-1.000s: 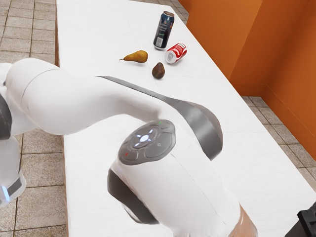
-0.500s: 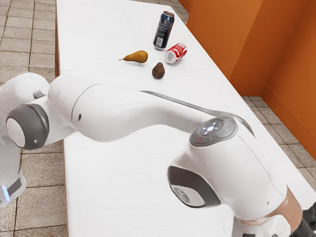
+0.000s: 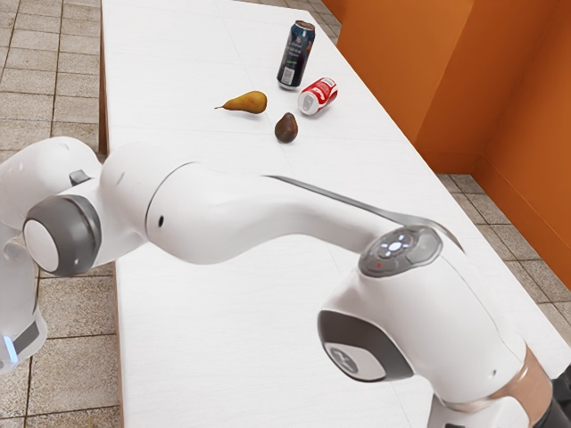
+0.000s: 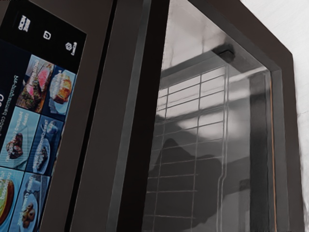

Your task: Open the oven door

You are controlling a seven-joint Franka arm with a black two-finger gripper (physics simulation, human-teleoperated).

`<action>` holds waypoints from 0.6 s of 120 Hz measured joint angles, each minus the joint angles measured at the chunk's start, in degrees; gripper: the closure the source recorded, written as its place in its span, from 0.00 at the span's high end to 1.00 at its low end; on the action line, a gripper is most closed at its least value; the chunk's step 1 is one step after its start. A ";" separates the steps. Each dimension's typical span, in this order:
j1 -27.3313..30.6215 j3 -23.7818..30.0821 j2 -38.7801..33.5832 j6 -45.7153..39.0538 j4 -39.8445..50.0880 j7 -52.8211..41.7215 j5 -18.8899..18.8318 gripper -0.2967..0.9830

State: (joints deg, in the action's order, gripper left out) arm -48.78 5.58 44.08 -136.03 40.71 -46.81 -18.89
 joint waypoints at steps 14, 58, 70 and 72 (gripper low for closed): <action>0.08 0.02 0.07 1.06 0.01 -0.27 0.10 0.77; 1.63 0.20 1.20 1.85 -0.08 -0.62 0.17 0.77; 1.61 0.58 1.07 2.38 -0.01 -0.69 0.34 0.77; 1.60 0.67 1.02 2.55 0.00 -0.69 0.41 0.77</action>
State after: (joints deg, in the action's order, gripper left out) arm -47.17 6.25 45.10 -133.48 40.71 -47.50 -18.48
